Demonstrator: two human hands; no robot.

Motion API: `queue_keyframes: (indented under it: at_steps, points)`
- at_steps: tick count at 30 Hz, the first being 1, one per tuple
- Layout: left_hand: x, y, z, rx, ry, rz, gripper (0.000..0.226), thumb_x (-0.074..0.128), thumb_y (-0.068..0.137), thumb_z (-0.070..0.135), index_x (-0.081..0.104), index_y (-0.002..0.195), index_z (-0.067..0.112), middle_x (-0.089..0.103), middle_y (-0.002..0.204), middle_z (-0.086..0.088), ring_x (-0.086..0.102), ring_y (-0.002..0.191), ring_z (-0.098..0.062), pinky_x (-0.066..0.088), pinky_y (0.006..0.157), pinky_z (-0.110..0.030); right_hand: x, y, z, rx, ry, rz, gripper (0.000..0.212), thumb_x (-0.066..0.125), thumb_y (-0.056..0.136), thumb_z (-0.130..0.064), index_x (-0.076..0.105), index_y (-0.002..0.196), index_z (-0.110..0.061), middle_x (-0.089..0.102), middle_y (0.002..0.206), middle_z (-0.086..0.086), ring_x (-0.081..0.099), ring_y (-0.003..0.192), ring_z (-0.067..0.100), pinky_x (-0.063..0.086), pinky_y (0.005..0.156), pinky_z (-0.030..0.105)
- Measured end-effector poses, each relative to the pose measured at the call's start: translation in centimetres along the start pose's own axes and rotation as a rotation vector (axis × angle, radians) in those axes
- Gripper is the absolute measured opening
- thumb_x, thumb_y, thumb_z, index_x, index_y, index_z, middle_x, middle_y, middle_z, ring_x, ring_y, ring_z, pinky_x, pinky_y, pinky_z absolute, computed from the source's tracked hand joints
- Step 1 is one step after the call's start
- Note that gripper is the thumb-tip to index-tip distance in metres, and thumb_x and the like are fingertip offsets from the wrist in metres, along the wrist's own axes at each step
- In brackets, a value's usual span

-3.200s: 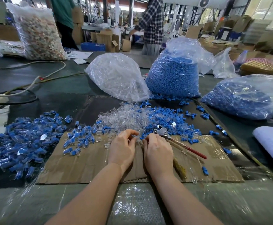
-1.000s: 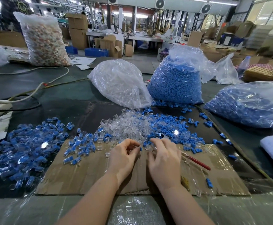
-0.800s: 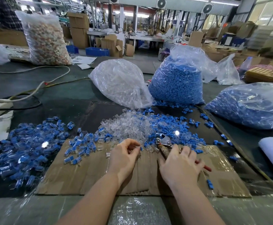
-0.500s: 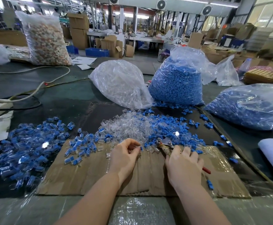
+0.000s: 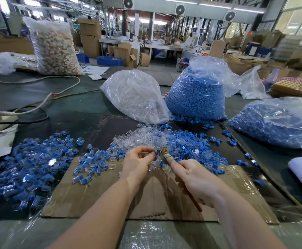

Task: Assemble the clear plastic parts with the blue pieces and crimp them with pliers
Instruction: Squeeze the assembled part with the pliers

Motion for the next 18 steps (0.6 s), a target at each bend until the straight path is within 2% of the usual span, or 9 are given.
queue_keyframes:
  at_steps: [3, 5, 7, 10, 12, 15, 16, 18]
  points:
    - [-0.4, 0.2, -0.1, -0.028, -0.001, 0.017, 0.010, 0.062, 0.086, 0.004, 0.066, 0.085, 0.014, 0.067, 0.081, -0.008, 0.052, 0.046, 0.005, 0.037, 0.044, -0.008, 0.8, -0.4, 0.0, 0.025, 0.114, -0.122, 0.016, 0.053, 0.091, -0.017, 0.049, 0.076, -0.016, 0.044, 0.054, -0.006, 0.038, 0.042, 0.008, 0.027, 0.041, 0.019]
    - [-0.6, 0.3, -0.2, -0.036, 0.004, 0.029, 0.011, 0.063, 0.086, 0.005, 0.066, 0.085, 0.015, 0.067, 0.080, -0.007, 0.054, 0.051, 0.003, 0.039, 0.047, -0.009, 1.0, -0.6, 0.0, 0.038, 0.103, -0.156, 0.010, 0.053, 0.084, -0.007, 0.051, 0.077, -0.015, 0.049, 0.053, -0.005, 0.044, 0.041, 0.009, 0.029, 0.039, 0.016]
    - [-0.7, 0.3, -0.3, -0.047, 0.020, 0.039, 0.011, 0.063, 0.086, 0.005, 0.066, 0.083, 0.016, 0.067, 0.079, -0.005, 0.054, 0.053, 0.001, 0.038, 0.048, -0.010, 1.2, -0.7, 0.0, 0.064, 0.113, -0.178, 0.011, 0.052, 0.083, -0.006, 0.052, 0.077, -0.015, 0.054, 0.050, -0.008, 0.048, 0.038, 0.004, 0.030, 0.037, 0.011]
    - [-0.8, 0.4, -0.3, -0.056, 0.026, 0.067, 0.010, 0.064, 0.085, 0.005, 0.067, 0.083, 0.014, 0.066, 0.074, -0.003, 0.052, 0.046, 0.004, 0.037, 0.044, -0.008, 1.3, -0.6, 0.2, 0.095, 0.084, -0.178, 0.013, 0.048, 0.083, -0.005, 0.053, 0.079, -0.016, 0.054, 0.054, -0.006, 0.047, 0.037, 0.002, 0.032, 0.037, 0.013]
    - [-1.0, 0.3, -0.3, -0.070, 0.030, 0.087, 0.009, 0.064, 0.085, 0.005, 0.068, 0.085, 0.012, 0.066, 0.073, -0.002, 0.053, 0.049, 0.001, 0.038, 0.045, -0.010, 1.5, -0.6, 0.3, 0.110, 0.072, -0.187, 0.011, 0.047, 0.081, -0.007, 0.054, 0.086, -0.014, 0.053, 0.062, -0.001, 0.048, 0.044, 0.007, 0.034, 0.042, 0.018]
    - [-1.2, 0.2, -0.3, -0.096, 0.021, 0.096, 0.009, 0.064, 0.085, 0.004, 0.069, 0.087, 0.011, 0.068, 0.077, -0.006, 0.055, 0.057, -0.007, 0.042, 0.052, -0.017, 1.6, -0.5, 0.2, 0.108, 0.058, -0.199, 0.015, 0.046, 0.081, -0.010, 0.054, 0.094, -0.012, 0.051, 0.077, 0.007, 0.047, 0.065, 0.020, 0.034, 0.059, 0.033]
    - [-1.2, 0.1, -0.2, -0.101, 0.018, 0.097, 0.009, 0.064, 0.085, 0.004, 0.068, 0.087, 0.011, 0.068, 0.078, -0.007, 0.055, 0.058, -0.008, 0.042, 0.053, -0.019, 1.6, -0.4, 0.1, 0.094, 0.050, -0.188, 0.012, 0.045, 0.082, -0.009, 0.053, 0.092, -0.013, 0.050, 0.076, 0.007, 0.046, 0.065, 0.020, 0.034, 0.059, 0.032]
    - [-1.2, 0.0, -0.1, -0.107, 0.002, 0.104, 0.008, 0.064, 0.085, 0.003, 0.068, 0.087, 0.009, 0.066, 0.074, -0.007, 0.051, 0.055, -0.009, 0.040, 0.052, -0.022, 1.3, -0.4, -0.6, 0.027, -0.028, -0.131, 0.010, 0.043, 0.085, -0.007, 0.047, 0.080, -0.015, 0.046, 0.067, 0.004, 0.042, 0.055, 0.015, 0.032, 0.050, 0.023]
Point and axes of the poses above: each hand's wrist, its own y-axis towards the middle knuckle, its own x-axis out of the palm, z = x × y, the point moved 8 cm from there along y, towards the middle knuckle
